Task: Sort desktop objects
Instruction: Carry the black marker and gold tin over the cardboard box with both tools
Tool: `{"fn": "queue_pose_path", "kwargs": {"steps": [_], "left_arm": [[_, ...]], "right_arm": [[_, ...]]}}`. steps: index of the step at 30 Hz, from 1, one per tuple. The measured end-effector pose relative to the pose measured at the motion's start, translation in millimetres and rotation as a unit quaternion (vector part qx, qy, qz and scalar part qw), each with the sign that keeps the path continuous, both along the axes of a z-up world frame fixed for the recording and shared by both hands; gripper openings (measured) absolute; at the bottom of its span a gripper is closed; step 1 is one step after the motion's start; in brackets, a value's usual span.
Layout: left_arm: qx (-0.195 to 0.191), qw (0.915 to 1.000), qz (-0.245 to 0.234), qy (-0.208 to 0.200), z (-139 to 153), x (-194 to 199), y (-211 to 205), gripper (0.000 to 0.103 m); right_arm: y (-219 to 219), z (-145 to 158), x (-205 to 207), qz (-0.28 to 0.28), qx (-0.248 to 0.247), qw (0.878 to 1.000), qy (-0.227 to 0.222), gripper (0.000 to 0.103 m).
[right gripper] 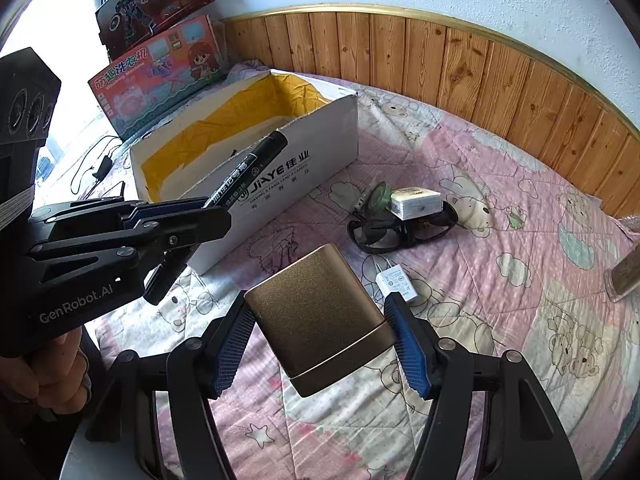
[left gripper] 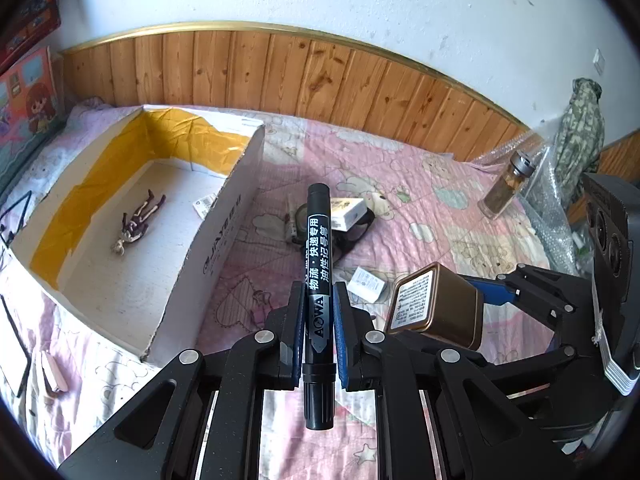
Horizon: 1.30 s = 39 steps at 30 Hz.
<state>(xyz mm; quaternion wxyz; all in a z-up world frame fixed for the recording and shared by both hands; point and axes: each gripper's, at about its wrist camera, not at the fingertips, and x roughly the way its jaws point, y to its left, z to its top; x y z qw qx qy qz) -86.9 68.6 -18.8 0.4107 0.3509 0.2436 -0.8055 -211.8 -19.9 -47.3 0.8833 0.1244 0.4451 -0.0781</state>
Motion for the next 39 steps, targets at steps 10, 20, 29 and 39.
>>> {"fn": "queue_pose_path", "kwargs": {"steps": [10, 20, 29, 39], "left_arm": [[0.032, 0.9992, 0.021, 0.007, 36.3, 16.9, 6.5, 0.013], [-0.001, 0.9986, 0.053, -0.001, 55.7, 56.6, -38.1, 0.013], [0.03, 0.9968, 0.072, 0.017, 40.0, 86.1, -74.1, 0.013], [0.047, 0.994, 0.093, 0.033, 30.2, 104.9, -103.4, 0.013]], "right_arm": [[8.9, 27.7, 9.1, -0.005, 0.005, 0.999, -0.033, 0.067], [27.0, 36.7, 40.0, -0.005, 0.003, 0.999, -0.046, 0.067], [41.3, 43.3, 63.6, -0.004, -0.005, 0.999, -0.051, 0.067], [46.9, 52.4, 92.8, -0.012, -0.01, 0.999, -0.05, 0.067]]}}
